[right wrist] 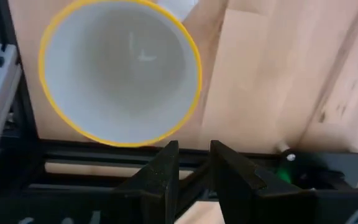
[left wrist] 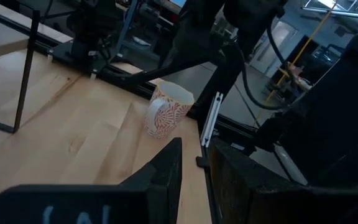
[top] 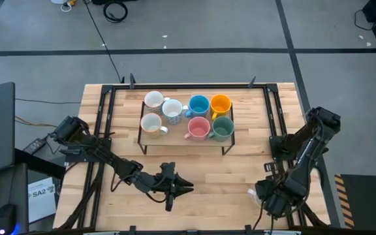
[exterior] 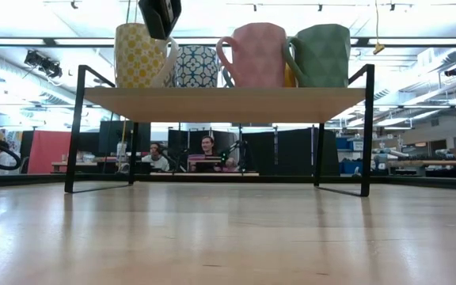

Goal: Place coffee mugs
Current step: Put the orange patterned mug on the shelf

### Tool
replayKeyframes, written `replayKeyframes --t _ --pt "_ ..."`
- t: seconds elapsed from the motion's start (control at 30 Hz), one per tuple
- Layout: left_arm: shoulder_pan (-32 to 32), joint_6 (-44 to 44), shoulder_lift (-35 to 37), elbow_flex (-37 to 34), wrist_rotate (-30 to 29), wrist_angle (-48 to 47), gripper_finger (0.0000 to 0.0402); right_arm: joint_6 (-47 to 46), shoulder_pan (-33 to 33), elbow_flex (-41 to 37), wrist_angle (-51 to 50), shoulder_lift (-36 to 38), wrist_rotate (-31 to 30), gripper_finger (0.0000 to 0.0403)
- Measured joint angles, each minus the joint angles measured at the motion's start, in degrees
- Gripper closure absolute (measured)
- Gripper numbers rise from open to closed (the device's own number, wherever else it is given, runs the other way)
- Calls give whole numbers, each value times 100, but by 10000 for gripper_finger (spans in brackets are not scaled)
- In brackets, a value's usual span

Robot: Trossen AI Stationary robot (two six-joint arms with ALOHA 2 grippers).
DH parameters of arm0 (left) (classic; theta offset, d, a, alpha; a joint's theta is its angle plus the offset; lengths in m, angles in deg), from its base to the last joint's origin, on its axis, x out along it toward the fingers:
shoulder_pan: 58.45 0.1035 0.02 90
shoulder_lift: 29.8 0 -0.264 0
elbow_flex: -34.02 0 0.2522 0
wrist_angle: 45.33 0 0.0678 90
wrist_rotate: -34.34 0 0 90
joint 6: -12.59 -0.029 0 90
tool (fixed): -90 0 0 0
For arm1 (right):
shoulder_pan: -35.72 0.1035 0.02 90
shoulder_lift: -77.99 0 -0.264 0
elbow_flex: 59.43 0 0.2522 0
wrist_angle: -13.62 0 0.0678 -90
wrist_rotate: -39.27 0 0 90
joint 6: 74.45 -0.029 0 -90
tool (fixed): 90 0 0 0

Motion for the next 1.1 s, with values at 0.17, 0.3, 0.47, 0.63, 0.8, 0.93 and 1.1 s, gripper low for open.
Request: replayKeyframes --t 0.17,0.3,0.47,0.63,0.8,0.93,1.1 --pt "0 0 0 0 0 -1 315 -133 -66 0 313 0 43 305" --pt "0 0 0 0 0 -2 315 -251 -100 0 382 0 -12 305" --pt "0 0 0 0 0 -3 315 -257 -100 0 367 0 -274 305" --pt "0 -2 0 0 0 -3 315 -254 -100 0 369 0 -402 305" --pt "0 -2 2 0 0 -3 315 -239 -100 0 382 0 -451 305" --pt "0 -2 2 0 0 -3 315 -152 -100 0 448 -1 -453 305" --pt "0 0 2 0 0 -3 315 -30 -105 0 539 -2 -537 305"
